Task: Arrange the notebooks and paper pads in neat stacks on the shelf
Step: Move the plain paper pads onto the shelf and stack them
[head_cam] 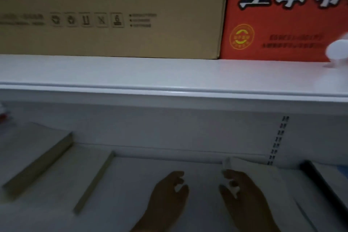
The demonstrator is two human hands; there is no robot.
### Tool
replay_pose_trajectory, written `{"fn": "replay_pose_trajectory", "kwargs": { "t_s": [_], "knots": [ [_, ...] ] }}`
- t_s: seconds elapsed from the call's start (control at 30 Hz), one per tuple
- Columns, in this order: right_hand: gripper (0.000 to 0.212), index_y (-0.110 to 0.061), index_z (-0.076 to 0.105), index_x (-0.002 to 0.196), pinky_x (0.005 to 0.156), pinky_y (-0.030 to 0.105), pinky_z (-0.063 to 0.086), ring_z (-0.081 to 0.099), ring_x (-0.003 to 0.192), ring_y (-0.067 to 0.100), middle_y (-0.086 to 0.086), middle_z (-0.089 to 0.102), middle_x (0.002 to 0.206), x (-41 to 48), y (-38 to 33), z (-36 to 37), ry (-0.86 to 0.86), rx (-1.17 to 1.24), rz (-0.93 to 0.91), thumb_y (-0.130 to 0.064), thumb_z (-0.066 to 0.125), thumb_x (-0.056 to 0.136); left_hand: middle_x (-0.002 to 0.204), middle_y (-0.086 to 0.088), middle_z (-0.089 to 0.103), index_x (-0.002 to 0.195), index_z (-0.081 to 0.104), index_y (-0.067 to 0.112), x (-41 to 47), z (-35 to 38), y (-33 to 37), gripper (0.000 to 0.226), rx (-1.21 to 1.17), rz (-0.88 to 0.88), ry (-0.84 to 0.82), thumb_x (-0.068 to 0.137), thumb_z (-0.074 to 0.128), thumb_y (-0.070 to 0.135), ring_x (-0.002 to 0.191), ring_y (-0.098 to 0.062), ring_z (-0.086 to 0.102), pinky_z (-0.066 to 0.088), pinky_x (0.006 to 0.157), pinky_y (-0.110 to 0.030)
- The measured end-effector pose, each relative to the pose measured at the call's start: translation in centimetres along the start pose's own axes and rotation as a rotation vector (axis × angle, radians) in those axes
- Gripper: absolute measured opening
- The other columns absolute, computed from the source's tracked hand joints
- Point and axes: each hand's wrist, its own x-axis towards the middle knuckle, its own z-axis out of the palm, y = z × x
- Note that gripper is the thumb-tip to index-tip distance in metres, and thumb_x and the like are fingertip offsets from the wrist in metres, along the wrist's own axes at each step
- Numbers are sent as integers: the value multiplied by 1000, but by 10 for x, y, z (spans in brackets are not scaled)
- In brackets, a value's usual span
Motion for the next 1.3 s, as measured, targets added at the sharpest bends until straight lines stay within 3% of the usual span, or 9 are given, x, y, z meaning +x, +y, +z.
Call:
{"fn": "replay_pose_trajectory", "kwargs": {
  "t_s": [0.13,0.23,0.33,0.47,0.57,0.67,0.87,1.03,1.3],
  "knots": [
    [18,-56,62,83,70,3,42,53,70,-23,-53,49,66,-28,-74,93,-537,77,-75,-44,61,70,86,20,59,111,62,25,-18,-87,-50,25,81,-67,218,87,60,23,93,-2,60,44,86,-15],
    [32,-34,58,116,74,5,42,59,70,-7,-23,64,73,-26,-132,152,-628,115,-41,-40,60,85,95,12,68,109,65,26,-39,-148,-89,39,121,-162,270,75,55,43,97,-8,65,49,88,-22],
    [71,-18,27,145,95,26,43,58,111,18,1,65,116,-24,-189,209,-640,20,-44,-56,46,88,95,12,70,103,67,29,-58,-193,-123,58,116,-200,358,60,40,58,95,-10,66,51,85,-26],
    [106,-20,-14,149,101,36,39,45,128,28,15,37,146,-24,-227,256,-658,-100,0,-71,46,78,105,11,66,107,65,29,-68,-229,-149,32,81,-219,288,79,55,39,101,-8,61,46,89,-19],
    [100,-5,14,147,97,30,41,48,125,27,14,44,142,-17,-224,256,-710,-106,94,-57,63,77,103,11,65,98,62,37,-69,-248,-166,16,30,-241,280,88,58,25,99,-10,61,47,85,-18],
    [39,0,62,113,77,33,54,64,85,24,14,68,105,-13,-215,236,-719,77,226,-27,65,85,79,-6,68,79,64,33,-74,-260,-173,17,3,-248,288,89,56,21,77,-22,63,46,63,-26],
    [12,0,60,97,57,32,53,68,67,28,14,71,79,-36,-213,181,-607,775,453,0,51,90,82,-14,73,88,67,11,-73,-281,-160,45,-336,-502,50,90,48,51,65,-28,70,53,57,-32],
    [9,-14,62,96,68,42,56,72,74,25,6,75,82,-47,-243,186,-588,627,220,-10,56,91,86,-6,76,100,64,21,-71,-307,-145,26,-998,-455,-40,94,43,34,76,-27,73,59,65,-42],
    [32,-17,60,91,76,34,46,63,87,24,11,68,99,-55,-252,231,-302,459,163,-37,37,98,106,-5,66,100,59,31,-85,-316,-164,29,-866,-332,196,90,53,5,98,-27,62,58,62,-37]
  ]
}}
